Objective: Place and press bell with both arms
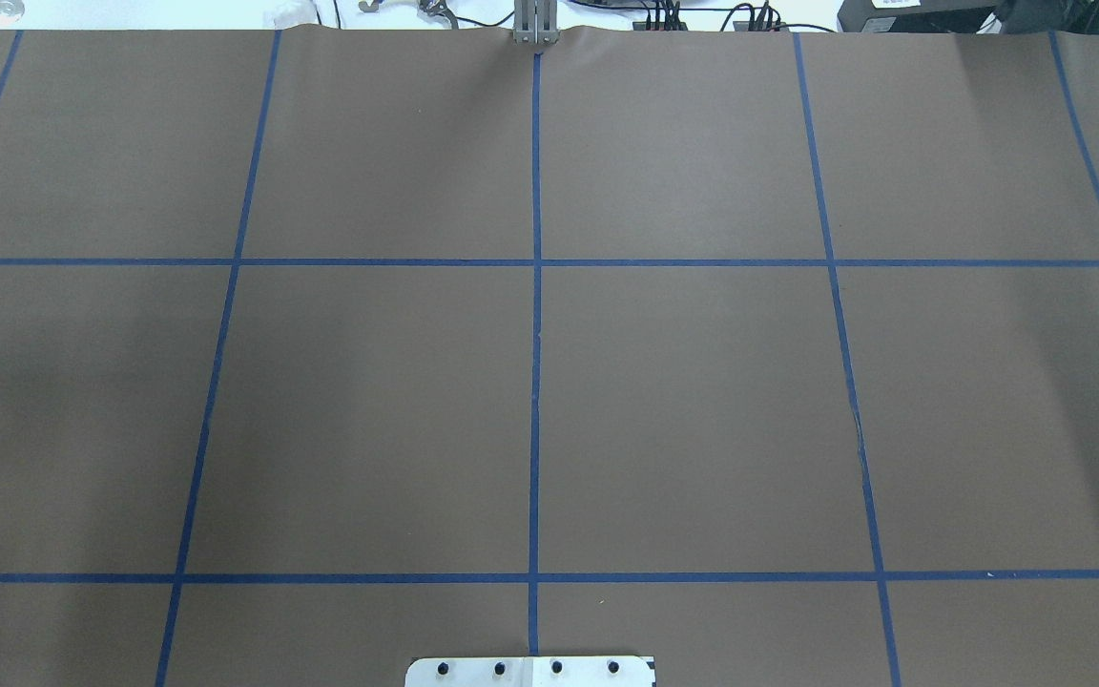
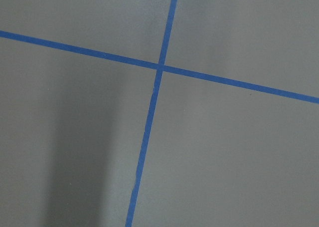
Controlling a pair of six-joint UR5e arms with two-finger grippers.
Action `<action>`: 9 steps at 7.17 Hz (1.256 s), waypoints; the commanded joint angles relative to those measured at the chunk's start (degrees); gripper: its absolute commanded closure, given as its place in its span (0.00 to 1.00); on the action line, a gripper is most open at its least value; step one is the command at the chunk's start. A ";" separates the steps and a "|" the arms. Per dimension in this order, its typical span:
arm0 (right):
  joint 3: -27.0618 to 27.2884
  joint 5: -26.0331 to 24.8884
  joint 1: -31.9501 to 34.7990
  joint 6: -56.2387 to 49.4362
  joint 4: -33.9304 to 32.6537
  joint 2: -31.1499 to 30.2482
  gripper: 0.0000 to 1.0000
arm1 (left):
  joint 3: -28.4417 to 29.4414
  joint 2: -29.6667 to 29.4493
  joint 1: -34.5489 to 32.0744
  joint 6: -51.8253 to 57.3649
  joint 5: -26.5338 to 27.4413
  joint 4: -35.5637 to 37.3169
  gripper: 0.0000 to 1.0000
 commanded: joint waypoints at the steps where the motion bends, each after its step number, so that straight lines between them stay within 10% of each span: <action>1: -0.08 0.12 0.02 0.03 -0.07 -0.01 0.00 | 4.74 -17.36 -7.52 18.46 3.00 0.70 1.00; 5: -1.13 0.21 -0.33 0.03 0.11 0.17 0.00 | 13.16 -39.46 0.22 24.09 4.67 -12.06 1.00; 9: -1.75 0.21 -0.33 0.03 0.02 0.34 0.00 | 31.27 -45.28 10.28 37.68 12.22 -60.23 1.00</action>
